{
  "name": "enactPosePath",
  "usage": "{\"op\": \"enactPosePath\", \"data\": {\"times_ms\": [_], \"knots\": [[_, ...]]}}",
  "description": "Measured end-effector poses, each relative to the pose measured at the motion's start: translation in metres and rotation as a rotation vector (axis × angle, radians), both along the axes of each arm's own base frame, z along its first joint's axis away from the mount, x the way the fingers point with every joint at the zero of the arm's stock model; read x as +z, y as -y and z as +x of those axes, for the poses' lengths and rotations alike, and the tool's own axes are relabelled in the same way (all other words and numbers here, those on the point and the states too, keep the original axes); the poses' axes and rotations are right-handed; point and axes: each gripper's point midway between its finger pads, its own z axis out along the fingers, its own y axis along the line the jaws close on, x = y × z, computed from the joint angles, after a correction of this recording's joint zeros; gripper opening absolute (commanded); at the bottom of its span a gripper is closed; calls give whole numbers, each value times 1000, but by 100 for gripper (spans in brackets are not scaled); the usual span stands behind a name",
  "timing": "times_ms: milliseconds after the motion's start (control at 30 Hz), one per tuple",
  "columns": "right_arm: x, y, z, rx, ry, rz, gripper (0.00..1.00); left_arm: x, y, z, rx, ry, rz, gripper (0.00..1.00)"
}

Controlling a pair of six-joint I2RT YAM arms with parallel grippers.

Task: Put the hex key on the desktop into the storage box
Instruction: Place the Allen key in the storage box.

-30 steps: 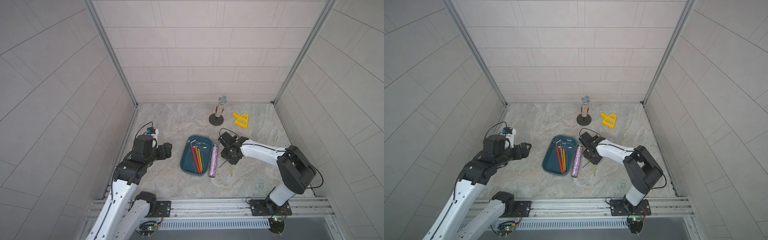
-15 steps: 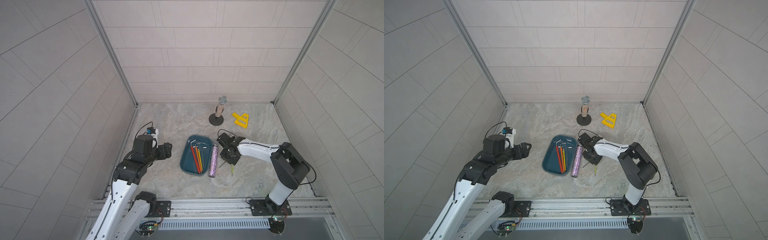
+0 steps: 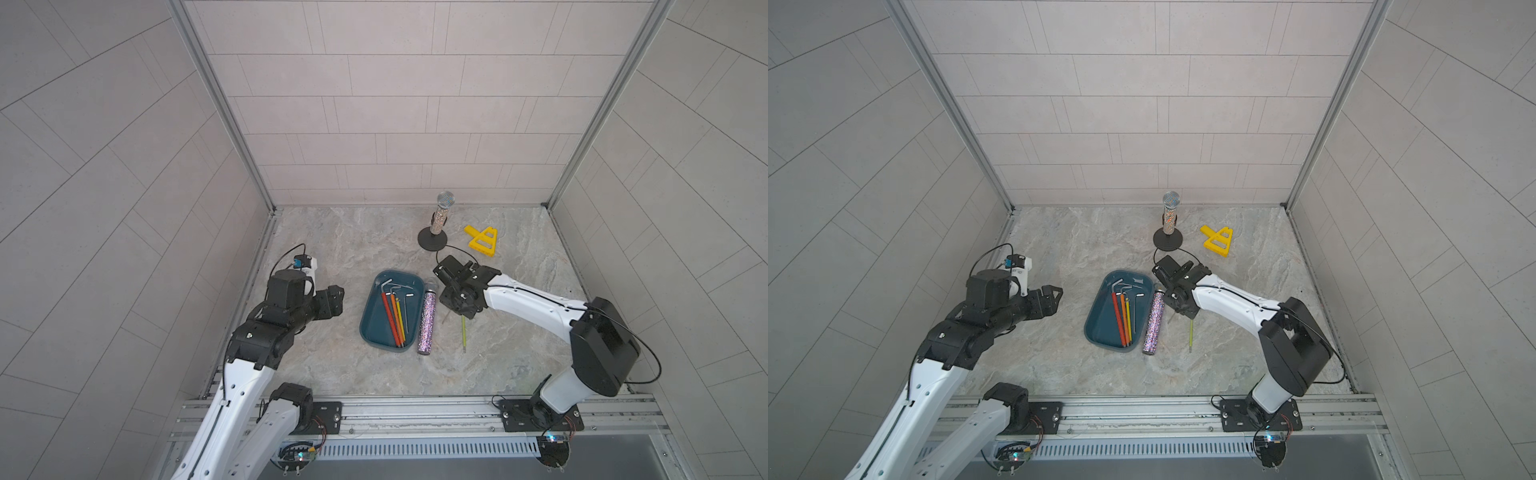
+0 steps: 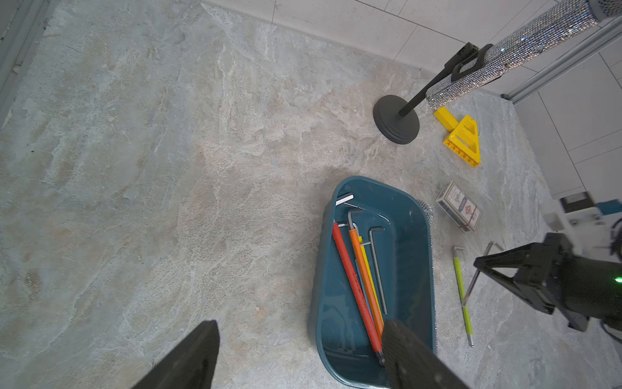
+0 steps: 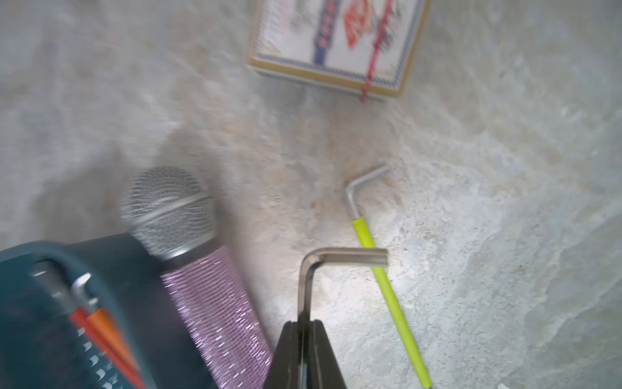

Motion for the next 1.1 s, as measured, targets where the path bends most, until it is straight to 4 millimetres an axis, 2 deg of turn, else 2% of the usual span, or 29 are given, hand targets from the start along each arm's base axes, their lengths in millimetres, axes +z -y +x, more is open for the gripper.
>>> {"op": "enactPosePath", "data": {"times_ms": [100, 167, 233, 333, 433, 533, 700, 1100], "knots": [[37, -24, 12, 140, 130, 21, 0, 0, 0, 0, 1, 0, 0, 84], [53, -45, 18, 247, 194, 29, 0, 0, 0, 0, 1, 1, 0, 84], [63, -67, 19, 368, 226, 31, 0, 0, 0, 0, 0, 2, 0, 84], [66, -104, 21, 541, 227, 22, 0, 1, 0, 0, 0, 3, 0, 84], [52, -135, 21, 673, 187, 20, 0, 1, 0, 0, 0, 3, -1, 83], [22, -148, 14, 752, 101, 9, 0, 1, 0, 0, 1, 3, 0, 84], [-22, -145, 0, 800, -46, -34, 0, 1, 0, 0, 1, 3, 0, 84], [-60, -142, -9, 830, -181, -84, 0, 1, 0, 0, 0, 3, -1, 84]]}}
